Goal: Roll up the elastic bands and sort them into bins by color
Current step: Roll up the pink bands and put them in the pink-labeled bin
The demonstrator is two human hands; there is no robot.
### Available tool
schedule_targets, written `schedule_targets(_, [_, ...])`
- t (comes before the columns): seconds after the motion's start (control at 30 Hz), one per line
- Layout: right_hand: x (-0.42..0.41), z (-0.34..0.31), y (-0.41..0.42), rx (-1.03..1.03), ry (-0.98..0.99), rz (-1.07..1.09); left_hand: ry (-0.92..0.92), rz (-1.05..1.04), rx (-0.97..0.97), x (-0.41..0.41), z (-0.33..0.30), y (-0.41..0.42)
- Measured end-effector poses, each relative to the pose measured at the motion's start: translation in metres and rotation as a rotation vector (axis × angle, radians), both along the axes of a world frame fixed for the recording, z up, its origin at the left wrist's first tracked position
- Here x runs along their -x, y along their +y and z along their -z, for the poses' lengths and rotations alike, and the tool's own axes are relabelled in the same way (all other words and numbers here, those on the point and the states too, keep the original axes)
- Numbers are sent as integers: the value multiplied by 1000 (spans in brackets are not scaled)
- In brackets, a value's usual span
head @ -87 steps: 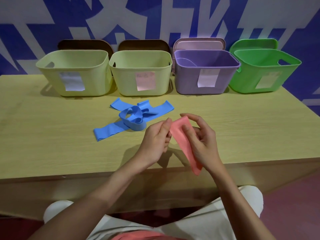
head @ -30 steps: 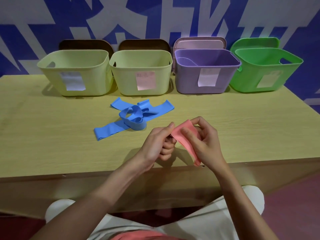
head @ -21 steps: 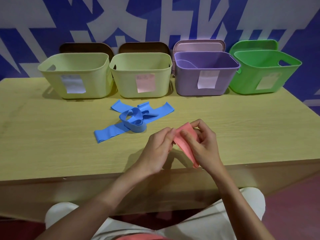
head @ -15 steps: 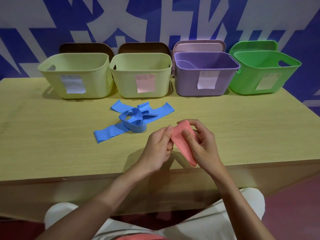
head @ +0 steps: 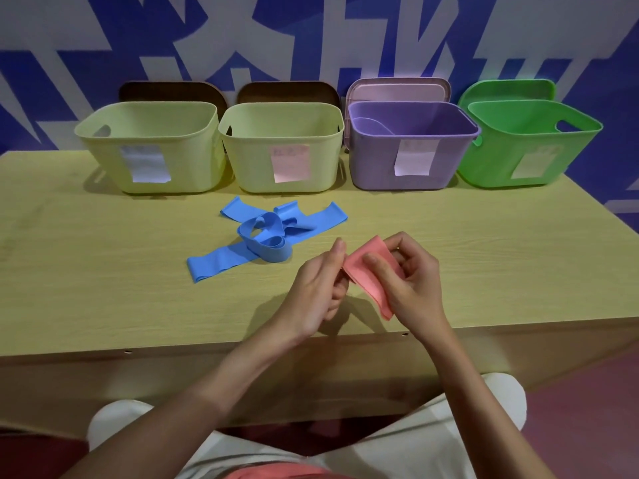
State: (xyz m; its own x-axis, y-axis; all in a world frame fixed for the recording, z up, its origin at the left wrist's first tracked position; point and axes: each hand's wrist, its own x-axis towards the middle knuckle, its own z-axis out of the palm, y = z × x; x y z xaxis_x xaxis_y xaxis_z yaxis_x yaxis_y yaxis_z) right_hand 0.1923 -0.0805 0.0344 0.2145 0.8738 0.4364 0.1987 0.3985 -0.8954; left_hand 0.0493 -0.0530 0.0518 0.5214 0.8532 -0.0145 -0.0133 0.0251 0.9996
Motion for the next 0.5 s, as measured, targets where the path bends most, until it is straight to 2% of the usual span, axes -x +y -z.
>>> schedule_targets(0.13, [1, 3, 0, 17, 33, -2, 85, -49, -226, 0, 10, 0])
schedule_targets(0.23, [0, 3, -2, 45, 28, -39, 115, -76, -270, -1, 15, 1])
schedule_targets(0.33, [-1, 1, -6, 34, 7, -79, 85, -88, -227, -3, 12, 0])
schedule_targets(0.5, [-5, 0, -6, 5, -6, -86, -45, -64, -15, -3, 0, 2])
